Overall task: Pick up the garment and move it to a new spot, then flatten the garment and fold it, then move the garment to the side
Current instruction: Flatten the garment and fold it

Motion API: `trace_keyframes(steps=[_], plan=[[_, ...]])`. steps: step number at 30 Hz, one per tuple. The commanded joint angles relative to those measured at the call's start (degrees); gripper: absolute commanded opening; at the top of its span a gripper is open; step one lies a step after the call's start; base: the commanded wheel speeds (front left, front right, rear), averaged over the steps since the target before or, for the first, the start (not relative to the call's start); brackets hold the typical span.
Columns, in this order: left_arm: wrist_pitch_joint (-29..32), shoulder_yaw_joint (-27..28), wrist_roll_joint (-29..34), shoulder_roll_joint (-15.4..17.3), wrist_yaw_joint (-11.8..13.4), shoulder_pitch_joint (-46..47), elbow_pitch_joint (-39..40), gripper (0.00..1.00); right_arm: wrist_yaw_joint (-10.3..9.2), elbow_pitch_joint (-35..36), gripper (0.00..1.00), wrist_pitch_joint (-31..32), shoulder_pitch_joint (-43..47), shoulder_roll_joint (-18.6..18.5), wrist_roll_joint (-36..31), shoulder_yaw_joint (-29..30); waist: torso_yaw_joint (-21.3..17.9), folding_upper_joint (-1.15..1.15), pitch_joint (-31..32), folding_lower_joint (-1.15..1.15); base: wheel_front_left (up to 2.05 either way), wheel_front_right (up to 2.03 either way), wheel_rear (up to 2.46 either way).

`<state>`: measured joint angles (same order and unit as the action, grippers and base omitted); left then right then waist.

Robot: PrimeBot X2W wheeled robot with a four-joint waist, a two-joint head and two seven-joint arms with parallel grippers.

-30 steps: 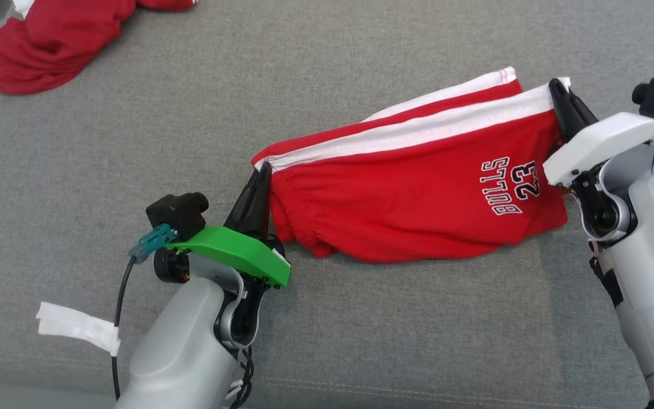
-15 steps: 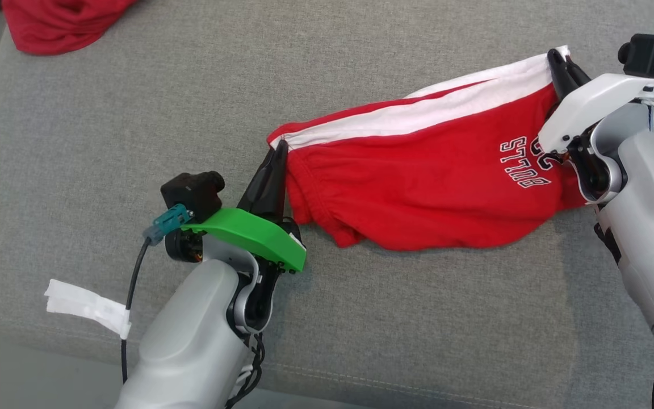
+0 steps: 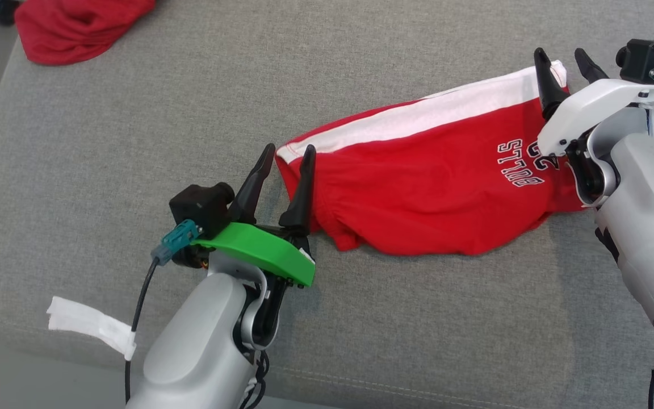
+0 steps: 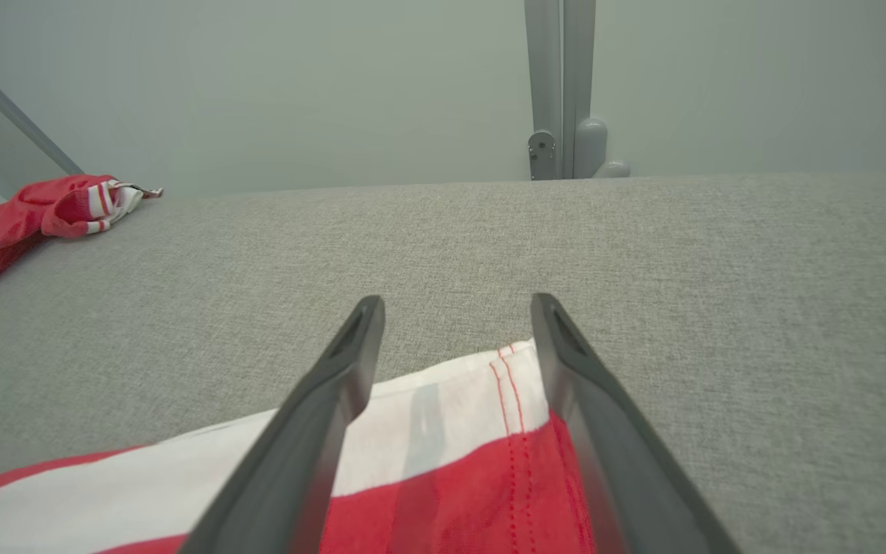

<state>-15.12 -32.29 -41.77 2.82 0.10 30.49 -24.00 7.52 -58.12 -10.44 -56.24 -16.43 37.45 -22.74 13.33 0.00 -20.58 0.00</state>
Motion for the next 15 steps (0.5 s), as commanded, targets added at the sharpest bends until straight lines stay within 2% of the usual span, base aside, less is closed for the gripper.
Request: trace_keyframes(steps=[1, 8, 15], plan=[[-0.04, 0.27, 0.82, 0.15, 0.25, -1.02, 0.53, 1.00, -0.06, -0.22, 1.00, -0.48, -0.42, -0.27, 0.41, -0.34, -0.40, 0.00, 0.54, 0.00, 0.00, 0.00, 0.00], [-0.04, 3.65, 7.46, 0.15, -0.06, -7.81, 5.98, 1.00, -0.06, 0.70, 1.00, -2.45, 1.42, -2.27, 1.89, -4.68, -1.50, 0.00, 3.28, 0.00, 0.00, 0.00, 0.00], [-0.04, 8.49, 15.74, 1.10, 0.47, -15.49, 12.06, 1.00, -0.06, 2.03, 1.00, -1.82, 4.48, -5.28, 3.47, -9.93, -2.42, 0.00, 6.37, 0.00, 0.00, 0.00, 0.00]])
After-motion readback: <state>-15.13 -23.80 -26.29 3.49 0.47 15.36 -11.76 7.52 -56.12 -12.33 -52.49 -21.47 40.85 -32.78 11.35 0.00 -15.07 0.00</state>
